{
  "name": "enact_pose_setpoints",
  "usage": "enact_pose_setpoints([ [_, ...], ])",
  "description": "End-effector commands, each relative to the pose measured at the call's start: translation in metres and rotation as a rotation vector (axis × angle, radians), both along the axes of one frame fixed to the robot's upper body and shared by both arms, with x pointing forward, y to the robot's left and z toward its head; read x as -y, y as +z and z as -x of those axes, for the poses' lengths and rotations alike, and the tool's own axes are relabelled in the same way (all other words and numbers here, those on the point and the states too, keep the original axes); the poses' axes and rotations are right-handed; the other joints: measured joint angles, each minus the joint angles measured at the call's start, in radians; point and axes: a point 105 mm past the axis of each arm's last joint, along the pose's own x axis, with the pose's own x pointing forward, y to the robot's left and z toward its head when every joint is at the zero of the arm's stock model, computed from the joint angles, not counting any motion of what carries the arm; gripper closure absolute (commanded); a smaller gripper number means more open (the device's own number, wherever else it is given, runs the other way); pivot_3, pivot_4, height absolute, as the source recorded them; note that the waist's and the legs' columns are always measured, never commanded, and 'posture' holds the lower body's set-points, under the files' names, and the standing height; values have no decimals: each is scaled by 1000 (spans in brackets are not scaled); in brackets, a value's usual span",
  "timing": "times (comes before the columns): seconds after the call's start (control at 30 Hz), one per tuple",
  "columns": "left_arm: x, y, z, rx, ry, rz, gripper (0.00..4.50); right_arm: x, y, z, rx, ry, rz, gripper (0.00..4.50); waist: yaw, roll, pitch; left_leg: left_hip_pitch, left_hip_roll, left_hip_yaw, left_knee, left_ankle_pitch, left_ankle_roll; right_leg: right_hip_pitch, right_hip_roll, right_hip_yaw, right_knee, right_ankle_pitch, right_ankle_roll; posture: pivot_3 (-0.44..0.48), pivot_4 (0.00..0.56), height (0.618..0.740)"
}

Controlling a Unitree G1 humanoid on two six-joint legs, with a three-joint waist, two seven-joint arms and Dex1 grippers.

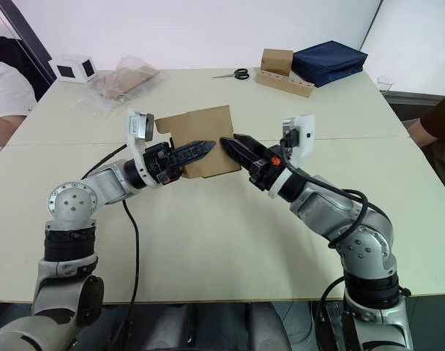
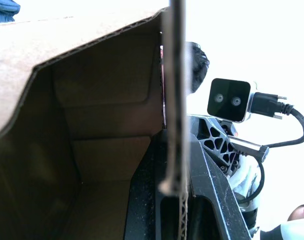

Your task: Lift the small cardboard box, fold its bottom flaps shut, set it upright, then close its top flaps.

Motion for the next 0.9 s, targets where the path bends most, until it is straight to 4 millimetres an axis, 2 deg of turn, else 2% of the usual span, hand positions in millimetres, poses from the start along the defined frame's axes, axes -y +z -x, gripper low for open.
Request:
enact_pose_setpoints([
  [0.03, -1, 16, 9, 70, -46, 11, 4500, 4, 8, 6, 22, 44, -5, 2859, 0, 0, 0, 0, 0, 0, 0, 0, 0, 0, 0, 0, 0, 0, 0, 0, 150, 740],
  [0.27, -6, 14, 12, 73, -68, -13, 4500, 21, 9, 8, 26, 33, 10, 2859, 0, 0, 0, 0, 0, 0, 0, 0, 0, 0, 0, 0, 0, 0, 0, 0, 150, 740],
  [0.53, -11, 10, 16, 91, -93, -72, 4500, 37, 7, 13, 53, 43, 122, 2859, 0, 0, 0, 0, 0, 0, 0, 0, 0, 0, 0, 0, 0, 0, 0, 0, 150, 740],
  [0.6, -15, 4, 21, 123, -145, -196, 4500, 38, 1, 20, 73, 85, 266, 2859, 0, 0, 0, 0, 0, 0, 0, 0, 0, 0, 0, 0, 0, 0, 0, 0, 150, 740],
  [0.73, -19, -1, 22, 157, -188, -283, 4500, 39, -6, 23, 86, 122, 368, 2859, 0, 0, 0, 0, 0, 0, -1, 0, 0, 0, 1, 0, -1, 0, 0, 0, 150, 740],
  [0.83, -25, 1, 10, 268, -203, -485, 4500, 37, -15, 33, 93, 200, 489, 2859, 2, 0, 0, 0, 0, 0, -1, 0, 0, 0, 0, 0, -1, 0, 0, 0, 150, 740],
  [0.9, -26, 0, -5, 442, -227, -715, 4500, 34, -17, 37, 116, 231, 539, 2859, 5, -1, 1, -1, 0, 0, -1, 0, 0, 0, 1, -1, -2, 0, 0, 0, 150, 740],
])
